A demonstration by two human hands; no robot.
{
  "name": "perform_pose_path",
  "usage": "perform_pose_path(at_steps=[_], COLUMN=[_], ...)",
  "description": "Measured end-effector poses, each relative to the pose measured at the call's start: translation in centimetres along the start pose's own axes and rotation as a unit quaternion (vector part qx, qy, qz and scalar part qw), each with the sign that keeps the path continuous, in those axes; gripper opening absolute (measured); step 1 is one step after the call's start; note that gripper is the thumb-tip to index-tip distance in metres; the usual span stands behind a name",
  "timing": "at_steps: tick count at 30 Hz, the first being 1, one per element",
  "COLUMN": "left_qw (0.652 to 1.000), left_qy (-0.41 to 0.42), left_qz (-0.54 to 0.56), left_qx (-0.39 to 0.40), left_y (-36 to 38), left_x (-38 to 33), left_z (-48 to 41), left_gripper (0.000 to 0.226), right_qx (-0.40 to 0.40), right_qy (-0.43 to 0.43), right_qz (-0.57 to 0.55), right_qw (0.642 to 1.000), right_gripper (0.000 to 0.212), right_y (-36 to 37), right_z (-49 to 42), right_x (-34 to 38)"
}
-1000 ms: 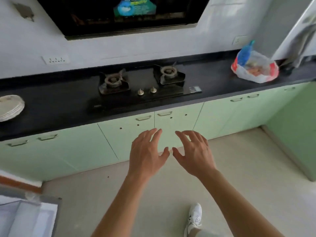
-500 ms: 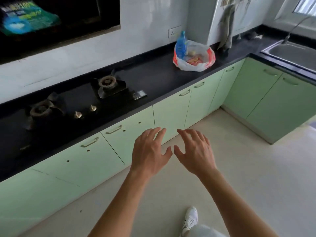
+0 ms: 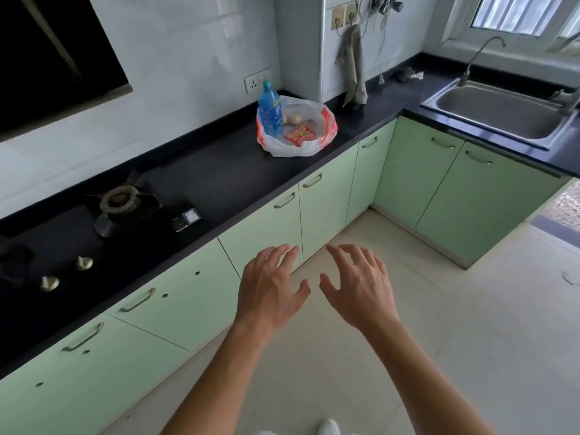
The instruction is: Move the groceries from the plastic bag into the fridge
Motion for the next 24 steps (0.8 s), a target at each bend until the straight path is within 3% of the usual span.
perform_pose_path(at_steps=[12, 24], left_qw=[0.999, 0.996], left_qy=[0.034, 0.071], left_qz=[-0.002, 0.035], left_qx=[0.036, 0.033], left_y=[3.4, 4.4], left_x=[-0.8, 2.6], left_z=[-11.6, -31.0], left_gripper=[0.063, 0.062], right_qx=[0.017, -0.008], right_qy=[0.040, 0.077], right_qz=[0.011, 0.043], right_qw=[0.999, 0.996], right_gripper=[0.059, 0.057], right_y=[2.0, 3.7], right_z=[-8.2, -26.4], right_x=[-5.1, -7.0])
Point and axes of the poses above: each hand's wrist, its own z-axis away from the middle knuckle, its own y-axis out of the palm, x = y × z, the point moved 3 cm from there along -z, towards the middle knuckle, and after that the axes turned 10 degrees about z, right-handed, at the moved point
